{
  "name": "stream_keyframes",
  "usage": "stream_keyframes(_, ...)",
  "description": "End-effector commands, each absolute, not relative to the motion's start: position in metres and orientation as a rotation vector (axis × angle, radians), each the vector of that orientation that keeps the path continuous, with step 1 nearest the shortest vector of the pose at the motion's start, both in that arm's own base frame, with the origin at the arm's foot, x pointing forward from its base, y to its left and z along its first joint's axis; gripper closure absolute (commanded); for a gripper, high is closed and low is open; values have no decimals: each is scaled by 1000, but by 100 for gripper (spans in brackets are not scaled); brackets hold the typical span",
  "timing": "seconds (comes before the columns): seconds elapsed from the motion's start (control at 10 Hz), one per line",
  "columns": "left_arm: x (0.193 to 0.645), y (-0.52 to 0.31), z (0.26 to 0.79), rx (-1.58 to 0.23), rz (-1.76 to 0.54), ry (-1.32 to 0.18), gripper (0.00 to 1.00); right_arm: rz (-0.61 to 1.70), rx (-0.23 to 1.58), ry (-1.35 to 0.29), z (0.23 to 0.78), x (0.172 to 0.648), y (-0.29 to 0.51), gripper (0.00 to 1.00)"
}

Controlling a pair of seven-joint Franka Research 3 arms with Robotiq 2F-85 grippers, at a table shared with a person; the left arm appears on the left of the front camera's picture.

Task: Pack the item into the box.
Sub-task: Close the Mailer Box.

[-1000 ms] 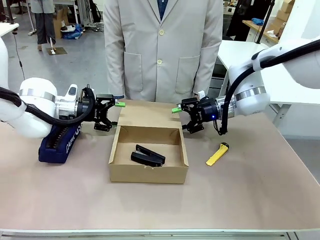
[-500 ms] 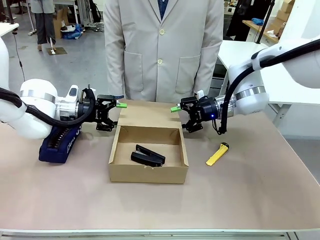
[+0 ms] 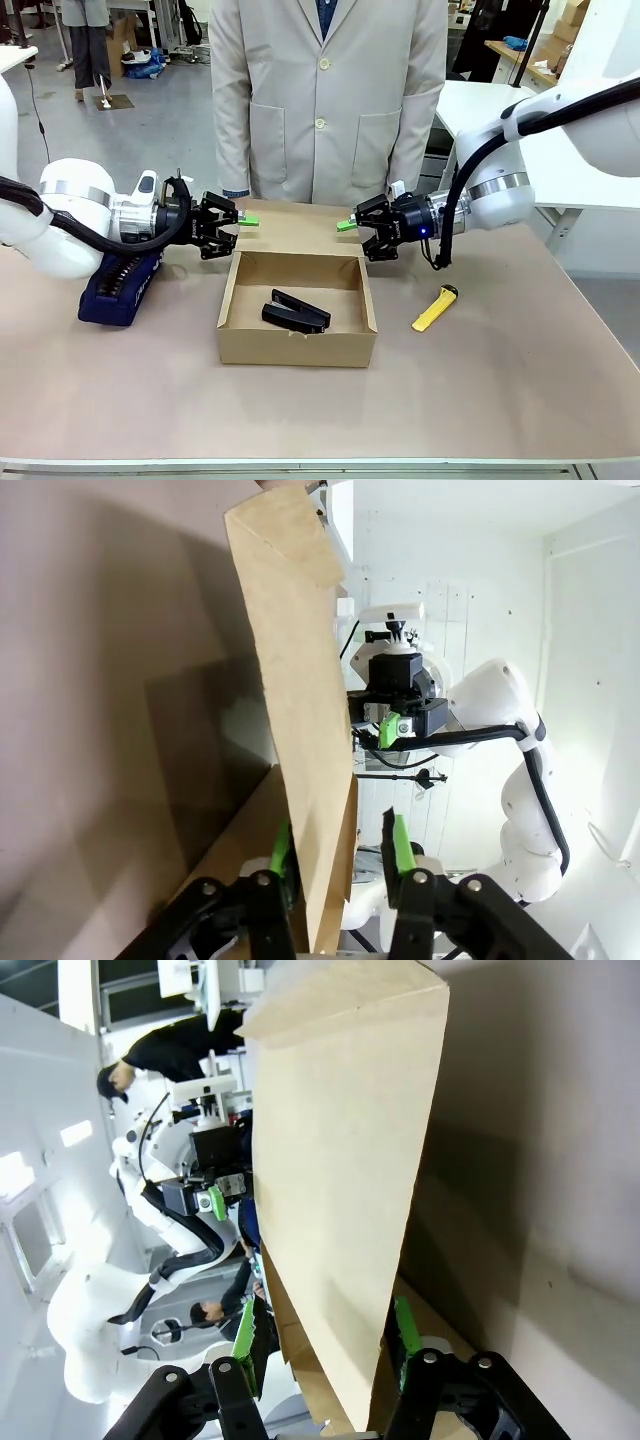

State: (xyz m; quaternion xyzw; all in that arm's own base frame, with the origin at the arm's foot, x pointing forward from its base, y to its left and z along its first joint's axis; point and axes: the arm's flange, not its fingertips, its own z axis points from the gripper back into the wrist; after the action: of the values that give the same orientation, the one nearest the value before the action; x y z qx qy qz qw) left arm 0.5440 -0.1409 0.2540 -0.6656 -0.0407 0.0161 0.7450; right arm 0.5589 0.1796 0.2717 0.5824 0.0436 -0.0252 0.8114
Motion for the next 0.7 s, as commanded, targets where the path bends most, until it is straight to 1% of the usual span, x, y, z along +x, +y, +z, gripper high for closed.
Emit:
stream_keyframes(0.0, 541, -140, 248, -1479, -6, -91, 56, -45, 1258, 97, 274, 563, 178, 38)
stream_keyframes(0.4, 536, -137, 256, -1500, -18, -108, 56, -13, 1273, 78, 274, 561, 179, 38)
stream_keyframes(0.5, 534, -136, 259, -1505, -27, -113, 56, -13, 1270, 71, 275, 559, 179, 50)
stream_keyframes(0.6, 533, -137, 261, -1504, -33, -121, 56, 0, 1272, 51, 276, 559, 179, 53)
